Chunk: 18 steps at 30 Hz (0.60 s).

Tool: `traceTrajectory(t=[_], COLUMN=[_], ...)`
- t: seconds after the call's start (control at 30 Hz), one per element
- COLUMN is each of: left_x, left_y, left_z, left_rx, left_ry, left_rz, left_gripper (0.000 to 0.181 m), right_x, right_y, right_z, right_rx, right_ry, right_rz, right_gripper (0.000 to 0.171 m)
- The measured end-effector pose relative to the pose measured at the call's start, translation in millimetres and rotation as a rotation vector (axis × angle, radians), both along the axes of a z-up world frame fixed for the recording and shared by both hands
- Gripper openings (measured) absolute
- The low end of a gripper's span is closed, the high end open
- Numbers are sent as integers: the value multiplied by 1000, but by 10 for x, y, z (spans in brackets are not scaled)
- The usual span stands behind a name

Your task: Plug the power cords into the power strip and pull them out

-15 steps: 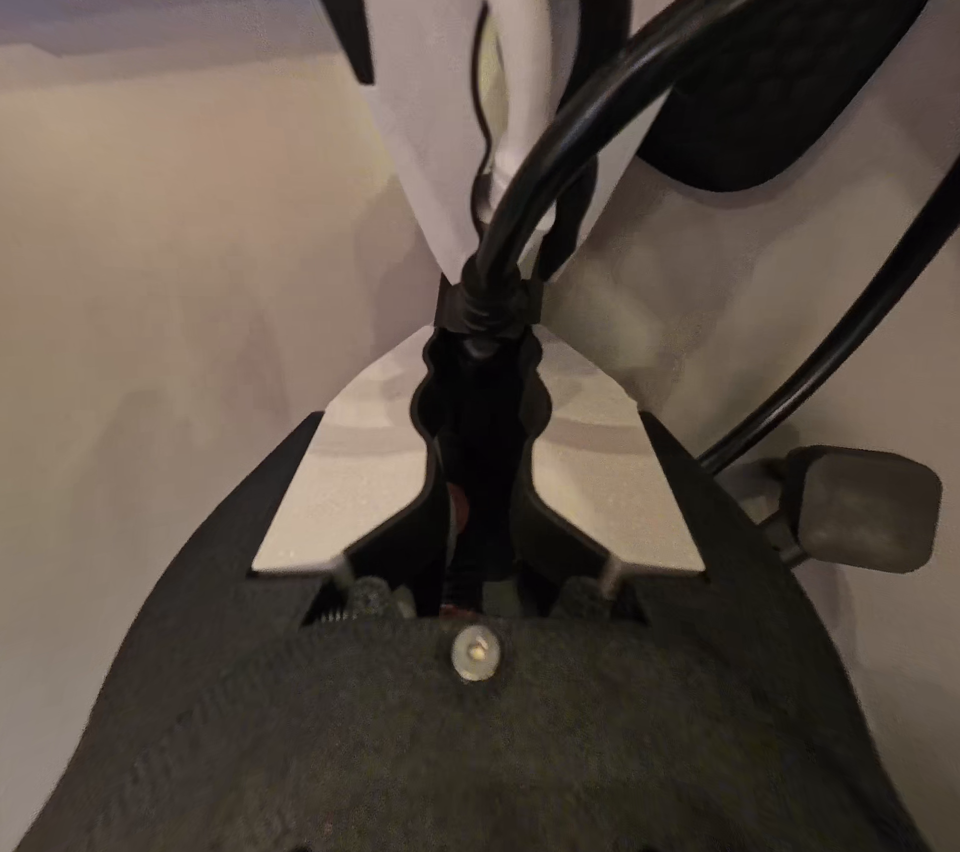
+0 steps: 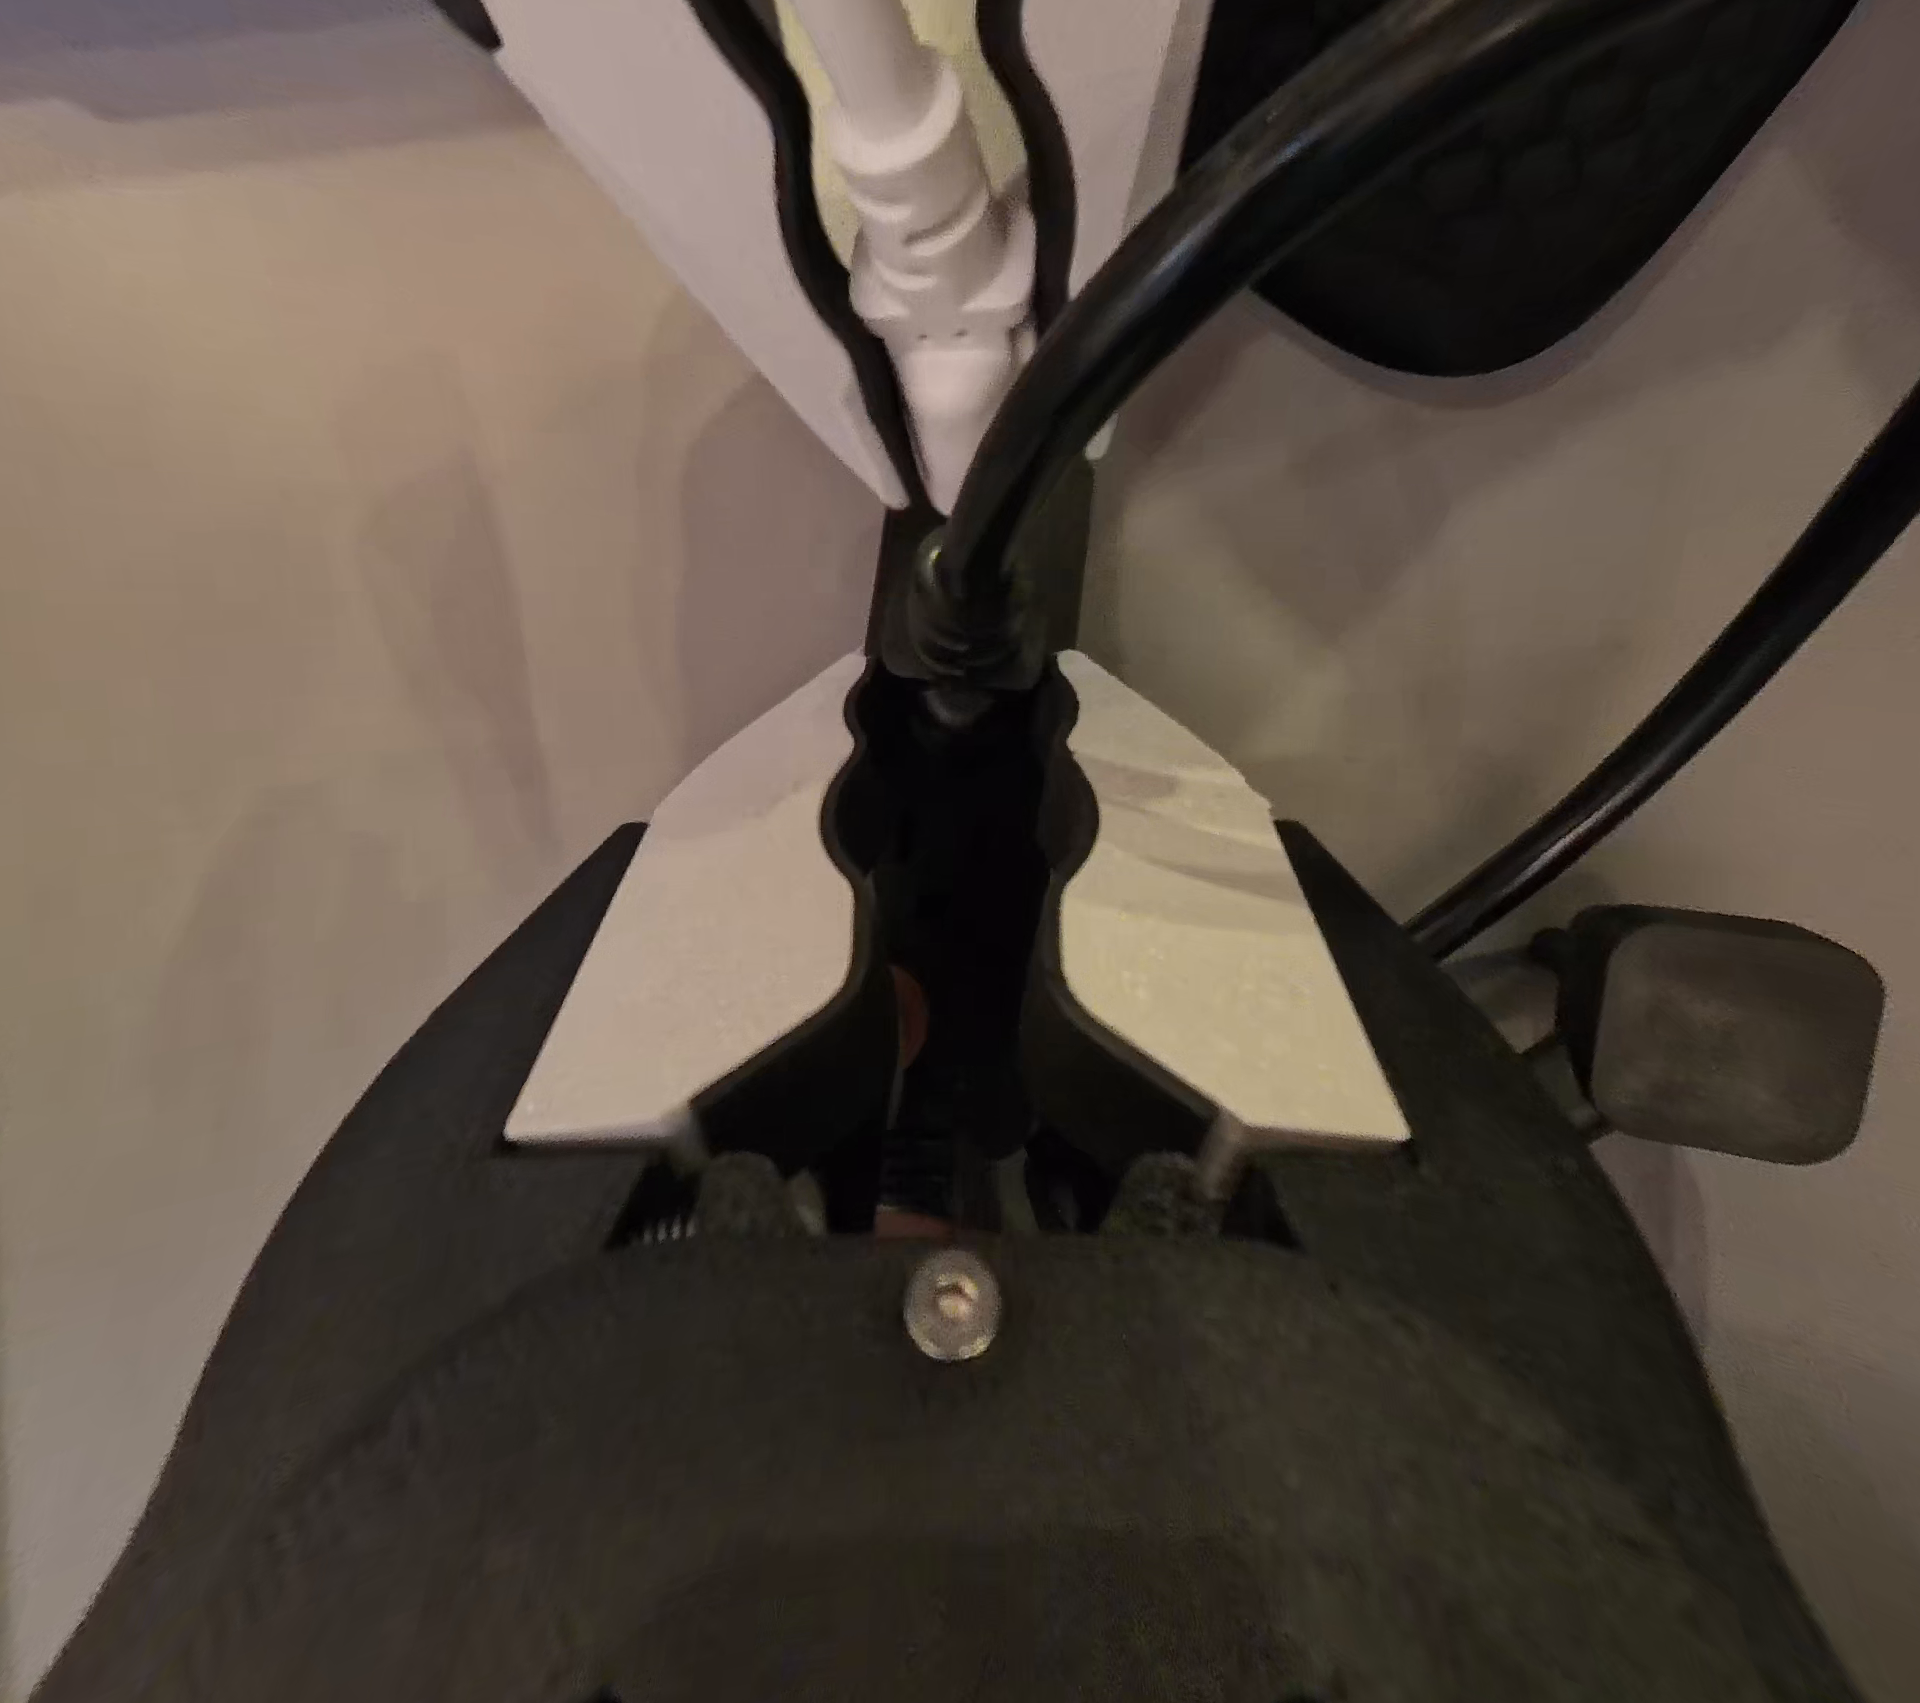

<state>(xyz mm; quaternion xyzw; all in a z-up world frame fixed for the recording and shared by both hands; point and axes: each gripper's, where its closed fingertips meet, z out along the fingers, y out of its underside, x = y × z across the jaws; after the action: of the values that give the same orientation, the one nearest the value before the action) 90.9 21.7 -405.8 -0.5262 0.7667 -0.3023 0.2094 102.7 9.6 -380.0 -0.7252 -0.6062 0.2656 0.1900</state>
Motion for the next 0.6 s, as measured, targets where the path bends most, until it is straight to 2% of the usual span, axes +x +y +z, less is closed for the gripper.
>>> traceTrajectory(t=[0.33,0.6], left_x=[-2,-8], left_y=[6,16], left_z=[5,10], left_rx=[15,17], left_ry=[15,3], left_rz=[3,3], left_gripper=[27,26], right_x=[117,421], right_y=[-1,-178], right_z=[206,10], right_rx=[94,160], right_ry=[-8,-247], right_rz=[-52,0], right_gripper=[21,22])
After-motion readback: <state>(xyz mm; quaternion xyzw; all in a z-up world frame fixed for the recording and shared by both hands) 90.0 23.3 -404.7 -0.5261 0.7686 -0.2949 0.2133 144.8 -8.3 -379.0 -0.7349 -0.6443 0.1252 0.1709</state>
